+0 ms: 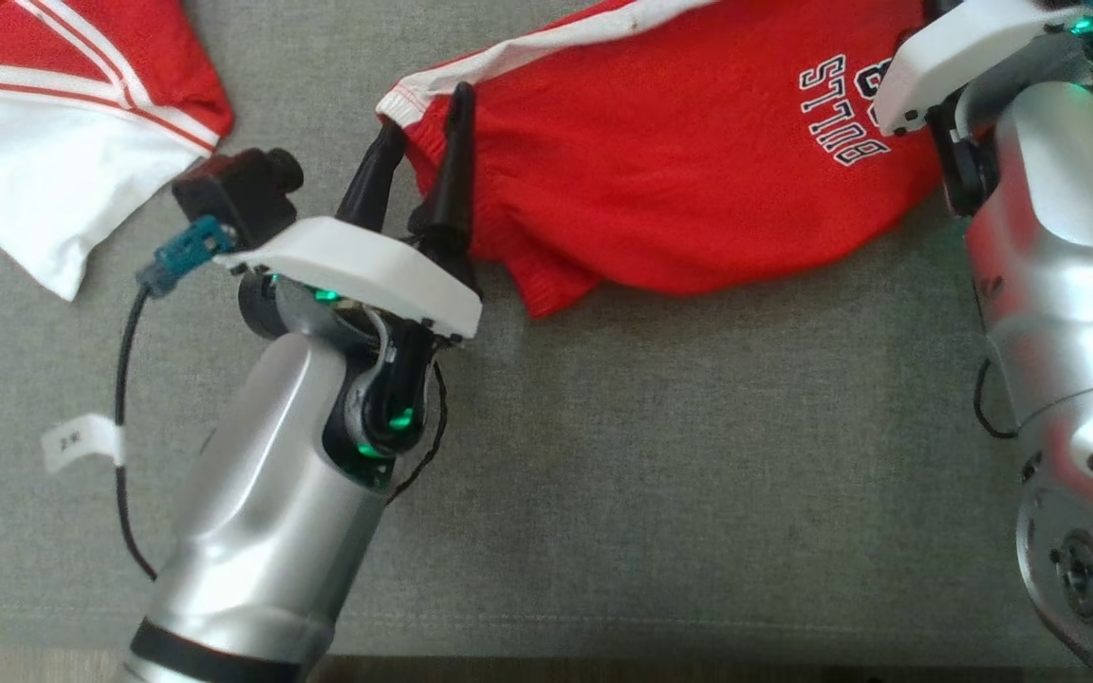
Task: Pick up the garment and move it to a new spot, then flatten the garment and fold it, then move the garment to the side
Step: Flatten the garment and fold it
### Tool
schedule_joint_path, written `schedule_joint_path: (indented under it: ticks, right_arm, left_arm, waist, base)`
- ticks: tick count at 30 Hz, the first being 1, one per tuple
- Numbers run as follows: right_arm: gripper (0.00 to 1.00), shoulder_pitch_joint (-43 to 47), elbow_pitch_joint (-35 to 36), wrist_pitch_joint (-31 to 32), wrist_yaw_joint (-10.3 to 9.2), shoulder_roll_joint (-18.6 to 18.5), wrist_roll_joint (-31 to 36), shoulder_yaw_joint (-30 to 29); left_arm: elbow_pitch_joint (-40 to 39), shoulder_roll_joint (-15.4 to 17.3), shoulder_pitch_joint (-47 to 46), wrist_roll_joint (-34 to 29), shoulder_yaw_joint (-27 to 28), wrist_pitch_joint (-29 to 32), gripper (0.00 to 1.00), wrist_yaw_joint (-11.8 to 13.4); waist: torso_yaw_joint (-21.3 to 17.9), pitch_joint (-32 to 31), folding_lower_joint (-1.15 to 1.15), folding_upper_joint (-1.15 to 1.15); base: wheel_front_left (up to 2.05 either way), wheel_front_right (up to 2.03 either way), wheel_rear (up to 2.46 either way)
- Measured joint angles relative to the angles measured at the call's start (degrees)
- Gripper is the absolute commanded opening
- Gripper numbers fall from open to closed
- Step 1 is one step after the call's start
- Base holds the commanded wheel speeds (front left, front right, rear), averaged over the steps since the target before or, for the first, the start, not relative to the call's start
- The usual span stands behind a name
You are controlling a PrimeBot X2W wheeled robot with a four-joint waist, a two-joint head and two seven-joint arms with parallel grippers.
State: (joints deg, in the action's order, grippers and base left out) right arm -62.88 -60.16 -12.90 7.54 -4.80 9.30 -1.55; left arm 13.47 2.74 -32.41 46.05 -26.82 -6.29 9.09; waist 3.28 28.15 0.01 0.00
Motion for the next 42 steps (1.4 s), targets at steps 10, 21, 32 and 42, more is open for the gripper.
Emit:
schedule_joint_path:
  ticks: [10, 21, 32, 42]
  right_arm:
    - [1.0, -0.2, -4.1, -0.8, 0.0, -2.7, 0.2, 0.7]
    - [1.0, 0.8, -12.6, 5.3, 0.0, -5.5, -8.5, 6.3]
    - [1.0, 5.7, -13.7, 16.7, -0.01, -7.7, -20.0, 14.6]
    - [1.0, 7.1, -12.2, 24.8, 0.0, -10.8, -27.9, 18.4]
  left_arm:
    - [-5.1, 4.9, 2.8, -10.0, -3.1, -5.7, 1.0, 1.2]
    - [-10.9, 8.8, 12.2, -13.6, -3.3, -7.4, 1.0, 4.7]
    - [-13.2, 9.6, 18.4, -13.1, -1.8, -7.5, 1.0, 6.5]
    - [-13.5, 9.7, 18.5, -13.1, -1.7, -7.9, 1.0, 6.6]
  waist:
    - [0.0, -3.2, 0.0, 0.0]
    - [0.3, -9.8, -0.01, 0.0]
    - [2.9, -12.0, -0.01, 0.0]
    - [5.8, -11.5, -0.01, 0.0]
  base:
    - [0.0, 0.0, 0.0]
    - [0.0, 0.0, 0.0]
    - [0.0, 0.0, 0.0]
    - [0.0, 0.0, 0.0]
